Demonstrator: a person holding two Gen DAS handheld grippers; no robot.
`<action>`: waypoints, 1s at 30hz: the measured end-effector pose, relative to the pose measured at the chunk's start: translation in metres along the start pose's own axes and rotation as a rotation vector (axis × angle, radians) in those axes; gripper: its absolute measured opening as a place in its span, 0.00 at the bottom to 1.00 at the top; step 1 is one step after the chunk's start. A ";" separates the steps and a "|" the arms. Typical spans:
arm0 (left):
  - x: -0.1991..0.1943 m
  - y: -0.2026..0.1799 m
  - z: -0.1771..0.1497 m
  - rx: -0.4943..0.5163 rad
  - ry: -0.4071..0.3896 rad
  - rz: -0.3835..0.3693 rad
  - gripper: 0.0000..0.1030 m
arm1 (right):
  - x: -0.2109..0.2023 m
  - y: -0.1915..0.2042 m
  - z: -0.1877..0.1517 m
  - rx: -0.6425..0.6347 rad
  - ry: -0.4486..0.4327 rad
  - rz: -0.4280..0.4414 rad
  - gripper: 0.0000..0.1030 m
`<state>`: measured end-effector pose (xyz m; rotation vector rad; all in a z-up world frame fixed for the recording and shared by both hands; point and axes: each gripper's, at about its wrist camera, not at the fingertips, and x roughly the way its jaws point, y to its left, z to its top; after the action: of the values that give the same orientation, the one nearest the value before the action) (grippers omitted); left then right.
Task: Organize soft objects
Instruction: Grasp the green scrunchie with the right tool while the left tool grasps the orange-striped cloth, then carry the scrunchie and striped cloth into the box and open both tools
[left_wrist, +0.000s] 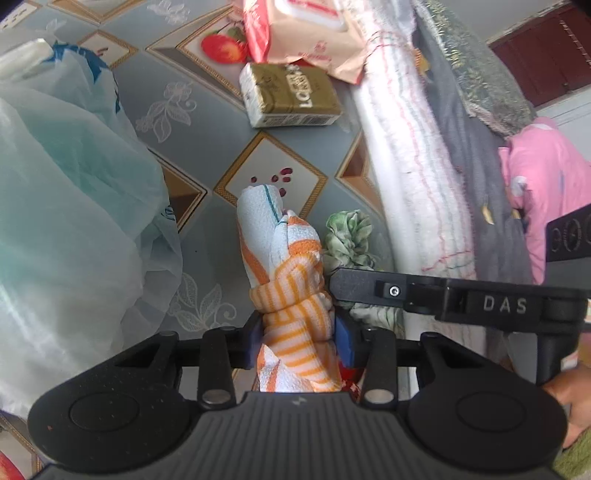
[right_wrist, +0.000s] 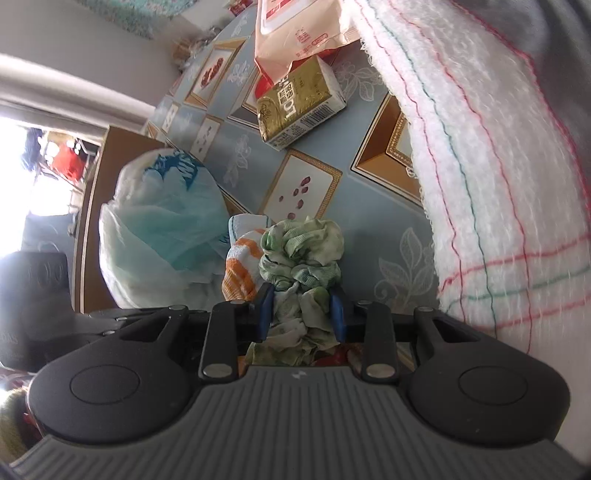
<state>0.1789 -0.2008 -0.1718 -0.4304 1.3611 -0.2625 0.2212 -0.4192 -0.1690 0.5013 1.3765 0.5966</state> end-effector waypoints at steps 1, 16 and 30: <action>-0.004 -0.001 -0.002 0.003 -0.004 -0.005 0.39 | -0.003 0.002 -0.002 0.007 -0.005 0.007 0.29; -0.143 0.024 -0.034 0.036 -0.188 -0.083 0.39 | -0.045 0.127 -0.032 -0.003 -0.122 0.107 0.29; -0.276 0.154 -0.055 -0.099 -0.315 0.037 0.39 | 0.045 0.279 -0.050 -0.021 -0.091 0.228 0.30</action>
<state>0.0607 0.0460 -0.0045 -0.5066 1.0745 -0.0915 0.1484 -0.1802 -0.0284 0.6660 1.2346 0.7639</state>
